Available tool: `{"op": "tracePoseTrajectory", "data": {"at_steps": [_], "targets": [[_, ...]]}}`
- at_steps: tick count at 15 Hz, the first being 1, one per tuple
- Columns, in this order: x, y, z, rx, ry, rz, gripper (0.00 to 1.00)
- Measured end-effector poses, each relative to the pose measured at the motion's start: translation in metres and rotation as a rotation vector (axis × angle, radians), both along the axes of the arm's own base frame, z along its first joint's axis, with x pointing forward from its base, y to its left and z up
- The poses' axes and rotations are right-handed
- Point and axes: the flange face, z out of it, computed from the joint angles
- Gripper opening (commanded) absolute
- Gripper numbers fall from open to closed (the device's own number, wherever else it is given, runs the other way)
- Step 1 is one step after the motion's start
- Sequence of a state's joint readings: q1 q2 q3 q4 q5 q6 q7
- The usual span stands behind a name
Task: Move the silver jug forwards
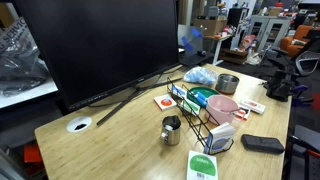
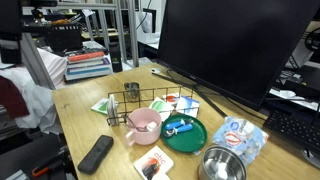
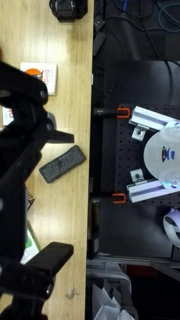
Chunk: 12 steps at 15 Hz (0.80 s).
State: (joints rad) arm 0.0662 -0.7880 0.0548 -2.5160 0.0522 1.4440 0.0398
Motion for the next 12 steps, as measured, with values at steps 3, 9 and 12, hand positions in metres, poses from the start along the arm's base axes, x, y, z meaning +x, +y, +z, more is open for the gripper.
{"op": "tracePoseTrajectory", "data": {"at_steps": [3, 9, 12], "targets": [[0.0, 0.0, 0.0, 0.0, 0.0, 0.0, 1.0], [0.0, 0.0, 0.0, 0.0, 0.0, 0.0, 1.0], [0.0059, 0.0023, 0.0016, 0.001, -0.042, 0.004, 1.0]]}}
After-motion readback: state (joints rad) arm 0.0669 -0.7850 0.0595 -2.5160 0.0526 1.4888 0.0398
